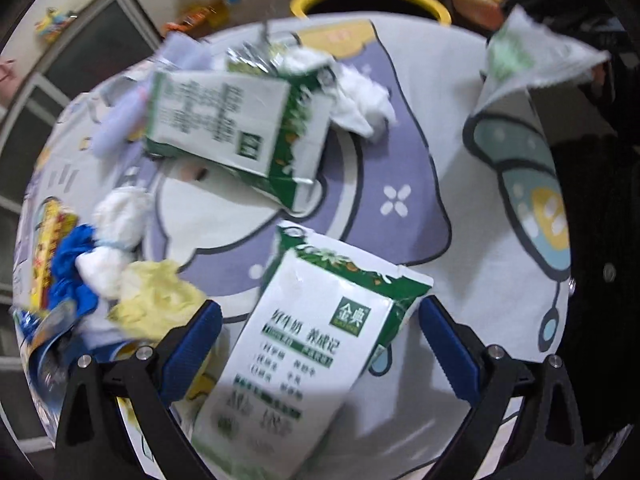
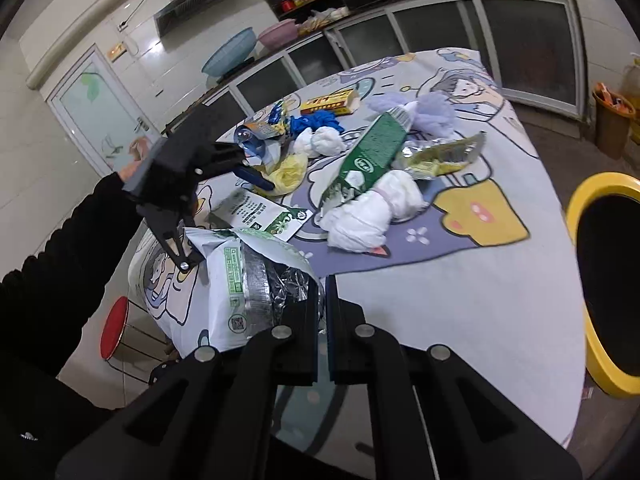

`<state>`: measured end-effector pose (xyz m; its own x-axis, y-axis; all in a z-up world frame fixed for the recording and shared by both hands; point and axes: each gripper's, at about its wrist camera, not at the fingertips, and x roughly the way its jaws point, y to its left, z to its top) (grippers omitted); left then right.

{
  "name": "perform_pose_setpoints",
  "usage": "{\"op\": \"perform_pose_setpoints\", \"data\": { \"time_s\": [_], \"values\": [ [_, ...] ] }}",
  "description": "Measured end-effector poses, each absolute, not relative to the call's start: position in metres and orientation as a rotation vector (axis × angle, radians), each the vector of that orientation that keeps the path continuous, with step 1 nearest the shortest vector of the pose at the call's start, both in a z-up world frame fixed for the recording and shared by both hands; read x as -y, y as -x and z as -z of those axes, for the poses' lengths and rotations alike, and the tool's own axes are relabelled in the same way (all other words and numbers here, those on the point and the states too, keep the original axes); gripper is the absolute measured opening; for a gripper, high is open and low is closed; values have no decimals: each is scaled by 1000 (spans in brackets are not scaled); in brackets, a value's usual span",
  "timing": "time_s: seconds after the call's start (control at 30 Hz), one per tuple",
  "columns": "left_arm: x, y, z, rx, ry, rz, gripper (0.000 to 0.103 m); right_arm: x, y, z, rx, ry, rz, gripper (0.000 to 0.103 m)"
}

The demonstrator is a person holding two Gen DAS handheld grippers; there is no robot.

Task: Collect trash
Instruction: 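Close the left tool on the milk pouch while the right tool grips the silver wrapper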

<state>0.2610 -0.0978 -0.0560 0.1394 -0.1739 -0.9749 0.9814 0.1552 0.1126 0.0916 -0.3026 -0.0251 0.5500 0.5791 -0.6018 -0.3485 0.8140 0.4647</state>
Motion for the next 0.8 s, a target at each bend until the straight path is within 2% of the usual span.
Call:
{"op": "perform_pose_setpoints", "data": {
  "time_s": [0.1,0.2,0.33,0.8],
  "values": [
    [103,-266,66,-1075,-1031,1092,94,311,-87,26,-811,-335,-557,4],
    [100,-270,68,-1101,-969,1115,80,317,-85,27,-806,-355,-554,4],
    [93,-271,62,-1079,-928,1104,71,320,-84,28,-803,-368,-554,4],
    [61,-248,-22,-913,-690,1104,69,349,-73,22,-759,-406,-462,4]
  ]
}}
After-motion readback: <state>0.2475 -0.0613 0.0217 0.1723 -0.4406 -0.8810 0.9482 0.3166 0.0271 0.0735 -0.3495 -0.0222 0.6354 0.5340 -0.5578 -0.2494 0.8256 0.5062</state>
